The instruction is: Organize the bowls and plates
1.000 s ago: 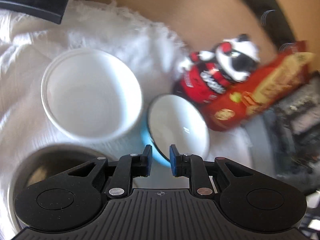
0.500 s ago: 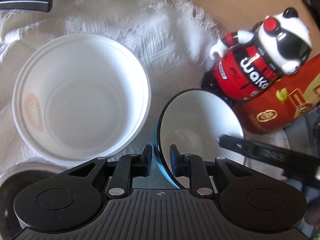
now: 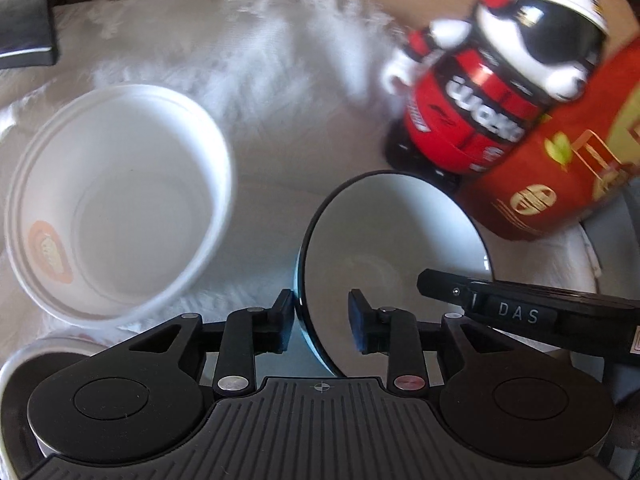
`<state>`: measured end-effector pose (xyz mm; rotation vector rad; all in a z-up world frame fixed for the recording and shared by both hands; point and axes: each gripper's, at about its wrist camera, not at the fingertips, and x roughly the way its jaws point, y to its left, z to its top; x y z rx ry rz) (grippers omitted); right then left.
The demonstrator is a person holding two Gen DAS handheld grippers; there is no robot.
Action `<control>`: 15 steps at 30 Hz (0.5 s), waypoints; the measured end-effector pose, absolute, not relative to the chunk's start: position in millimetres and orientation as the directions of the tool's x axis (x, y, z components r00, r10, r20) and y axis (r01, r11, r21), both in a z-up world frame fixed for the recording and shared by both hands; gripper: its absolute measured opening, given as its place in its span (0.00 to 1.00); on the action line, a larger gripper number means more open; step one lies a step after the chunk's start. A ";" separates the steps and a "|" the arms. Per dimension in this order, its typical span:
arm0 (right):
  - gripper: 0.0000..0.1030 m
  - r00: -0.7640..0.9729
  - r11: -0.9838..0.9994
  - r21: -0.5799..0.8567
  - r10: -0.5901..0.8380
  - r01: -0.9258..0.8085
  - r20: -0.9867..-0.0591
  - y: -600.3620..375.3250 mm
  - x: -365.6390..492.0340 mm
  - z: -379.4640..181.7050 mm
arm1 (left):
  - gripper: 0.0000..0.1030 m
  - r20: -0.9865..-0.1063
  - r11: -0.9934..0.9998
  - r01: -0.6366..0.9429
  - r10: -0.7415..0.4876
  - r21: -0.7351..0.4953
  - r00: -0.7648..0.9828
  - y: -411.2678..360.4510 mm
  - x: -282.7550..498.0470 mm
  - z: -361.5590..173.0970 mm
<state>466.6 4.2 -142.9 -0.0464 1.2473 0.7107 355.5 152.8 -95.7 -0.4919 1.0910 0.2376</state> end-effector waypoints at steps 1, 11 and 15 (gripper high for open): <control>0.30 0.145 0.795 0.334 0.460 -0.506 -0.876 -2.5 465.2 -139.6 | 0.31 -0.892 0.872 -0.407 -0.068 -0.271 0.447 149.0 357.3 -94.5; 0.31 0.174 0.830 0.343 0.453 -0.439 -0.874 -60.7 464.7 -131.6 | 0.31 -0.893 0.895 -0.333 -0.137 -0.297 0.428 126.7 376.9 -103.5; 0.31 0.153 0.833 0.362 0.458 -0.418 -0.876 -62.4 467.7 -143.2 | 0.30 -0.897 0.885 -0.335 -0.173 -0.322 0.406 130.8 382.4 -115.5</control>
